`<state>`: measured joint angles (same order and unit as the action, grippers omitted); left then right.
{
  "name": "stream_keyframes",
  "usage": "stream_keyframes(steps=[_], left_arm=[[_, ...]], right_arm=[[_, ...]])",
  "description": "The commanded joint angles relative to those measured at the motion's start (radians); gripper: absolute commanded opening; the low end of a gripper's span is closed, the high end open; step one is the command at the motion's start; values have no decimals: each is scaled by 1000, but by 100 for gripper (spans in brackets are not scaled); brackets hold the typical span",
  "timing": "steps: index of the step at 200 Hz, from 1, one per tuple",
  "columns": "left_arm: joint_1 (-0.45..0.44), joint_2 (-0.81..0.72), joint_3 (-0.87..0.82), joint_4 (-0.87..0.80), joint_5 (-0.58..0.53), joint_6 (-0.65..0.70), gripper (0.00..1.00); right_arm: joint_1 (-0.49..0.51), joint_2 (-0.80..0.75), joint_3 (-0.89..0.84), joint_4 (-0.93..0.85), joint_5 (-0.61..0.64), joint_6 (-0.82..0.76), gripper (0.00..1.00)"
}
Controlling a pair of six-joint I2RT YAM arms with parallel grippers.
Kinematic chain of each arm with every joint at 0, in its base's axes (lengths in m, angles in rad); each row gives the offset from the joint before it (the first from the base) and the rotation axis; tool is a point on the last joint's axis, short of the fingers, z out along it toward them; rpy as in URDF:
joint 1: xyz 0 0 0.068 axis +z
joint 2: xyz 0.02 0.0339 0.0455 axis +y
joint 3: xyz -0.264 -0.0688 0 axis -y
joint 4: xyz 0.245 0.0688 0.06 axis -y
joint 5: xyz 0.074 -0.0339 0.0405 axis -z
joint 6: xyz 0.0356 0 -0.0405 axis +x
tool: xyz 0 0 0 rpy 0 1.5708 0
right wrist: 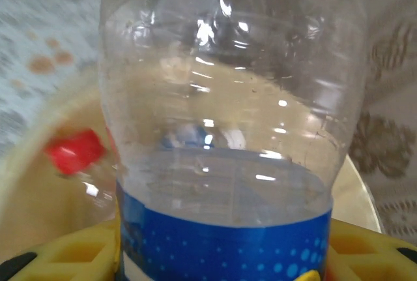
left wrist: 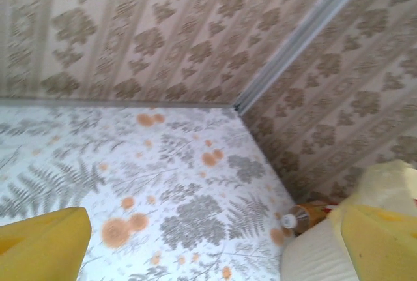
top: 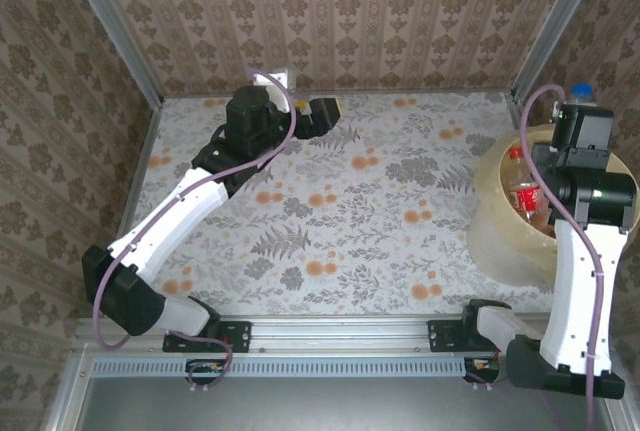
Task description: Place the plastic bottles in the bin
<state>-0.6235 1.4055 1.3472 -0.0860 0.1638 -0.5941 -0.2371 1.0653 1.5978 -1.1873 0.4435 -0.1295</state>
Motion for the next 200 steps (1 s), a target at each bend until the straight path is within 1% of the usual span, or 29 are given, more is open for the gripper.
stream_keyframes(steps=[1,18,30,48,60,69,79,92,100,105,109,122,130,150,171,178,181,196,200], left_arm=[[17,2,-1,-48,-38,-40,100],[25,11,8,-75,-44,-51,100],[27,18,15,-89,-45,-52,100],[28,28,28,-115,-49,-49,100],[29,28,33,-132,-62,-44,100],[31,23,32,-140,-73,-43,100],[36,15,29,-148,-84,-37,100],[44,1,25,-164,-109,-25,100],[50,-14,19,-173,-128,-19,100],[56,-24,12,-177,-138,-16,100],[61,-33,6,-179,-147,-16,100],[80,-61,-19,-185,-177,-18,100],[93,-81,-35,-189,-195,-18,100],[126,-137,-72,-235,-271,-18,100],[159,-205,-112,-311,-374,24,100],[160,-230,-127,-336,-418,40,100],[186,-242,-136,-345,-437,45,100],[230,-296,-194,-371,-511,51,100],[241,-312,-211,-374,-530,48,100]], right_arm=[[-94,-25,-60,-53,34,-69,56],[-175,-27,-108,-20,29,-96,58],[-194,-25,-122,-2,-9,-97,61],[-194,-22,-119,-11,-78,-78,68],[-194,-19,-117,-31,-107,-78,76],[-195,-13,-112,-51,-102,-79,84],[-194,-7,-99,-64,-63,-71,90],[-192,-8,-64,-68,-43,-45,94],[-185,-13,-33,-62,-69,-19,95],[-175,-19,-13,-49,-97,3,99],[-165,-25,-1,-36,-125,19,100],[-101,-45,23,39,-232,66,100],[-36,-55,17,102,-283,90,100],[191,-40,-6,255,-357,105,100],[374,12,-61,426,-441,77,100],[417,31,-95,490,-481,69,100],[435,37,-112,519,-502,67,100],[504,76,-211,641,-631,54,100],[517,85,-245,702,-655,60,100]])
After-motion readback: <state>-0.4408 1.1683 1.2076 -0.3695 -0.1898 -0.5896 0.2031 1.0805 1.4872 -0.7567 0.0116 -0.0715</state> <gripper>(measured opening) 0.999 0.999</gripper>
